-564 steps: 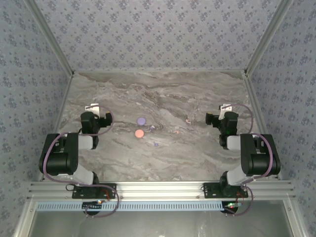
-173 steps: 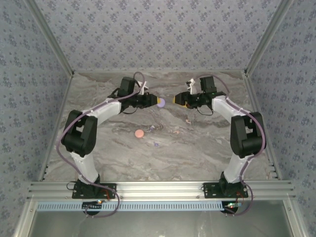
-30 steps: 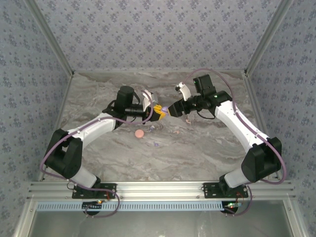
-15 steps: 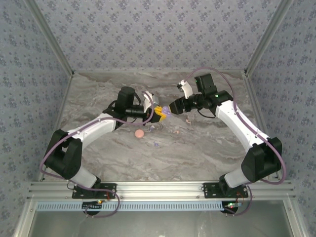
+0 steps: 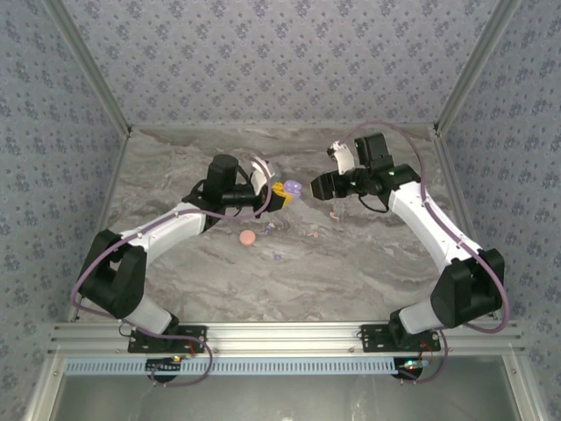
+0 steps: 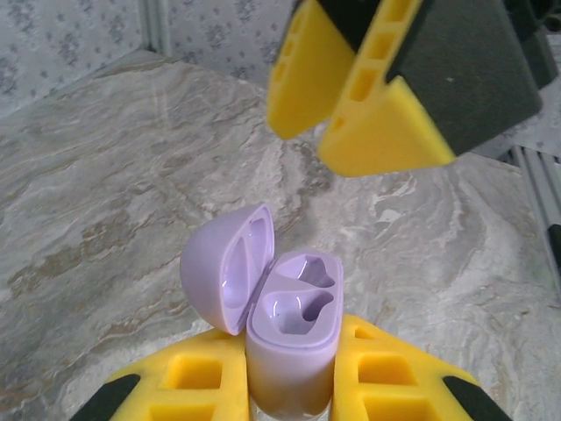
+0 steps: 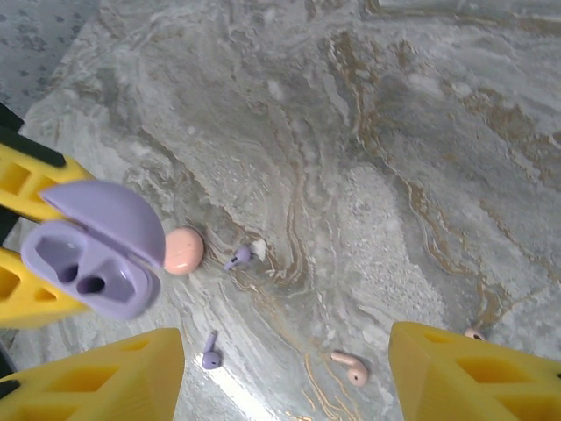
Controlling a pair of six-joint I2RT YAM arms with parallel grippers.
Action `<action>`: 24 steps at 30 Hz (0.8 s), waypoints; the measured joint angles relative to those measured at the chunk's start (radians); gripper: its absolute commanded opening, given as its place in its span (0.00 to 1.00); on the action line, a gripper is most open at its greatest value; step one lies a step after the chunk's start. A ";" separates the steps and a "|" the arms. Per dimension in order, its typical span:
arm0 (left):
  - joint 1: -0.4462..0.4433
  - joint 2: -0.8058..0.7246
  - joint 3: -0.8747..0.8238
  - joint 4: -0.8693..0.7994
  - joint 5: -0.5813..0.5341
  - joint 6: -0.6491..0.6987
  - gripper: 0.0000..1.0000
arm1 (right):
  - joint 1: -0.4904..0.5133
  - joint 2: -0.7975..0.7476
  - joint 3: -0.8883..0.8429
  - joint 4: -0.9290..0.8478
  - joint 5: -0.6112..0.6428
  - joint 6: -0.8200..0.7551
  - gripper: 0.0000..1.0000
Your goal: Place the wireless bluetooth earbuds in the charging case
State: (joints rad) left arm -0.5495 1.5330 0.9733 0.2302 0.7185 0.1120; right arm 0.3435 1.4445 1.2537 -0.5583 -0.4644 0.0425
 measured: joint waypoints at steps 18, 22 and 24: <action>0.020 -0.201 -0.176 -0.003 -0.133 -0.088 0.18 | 0.204 0.036 -0.346 0.169 0.040 0.159 0.55; 0.024 -0.232 -0.220 -0.018 -0.159 -0.104 0.18 | 0.263 0.070 -0.367 0.233 0.053 0.191 0.54; 0.027 -0.251 -0.237 -0.027 -0.169 -0.111 0.18 | 0.296 0.100 -0.367 0.261 0.064 0.199 0.53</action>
State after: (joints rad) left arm -0.5220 1.2819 0.7368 0.2031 0.5495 0.0013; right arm 0.6392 1.5440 0.8871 -0.2974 -0.4000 0.2417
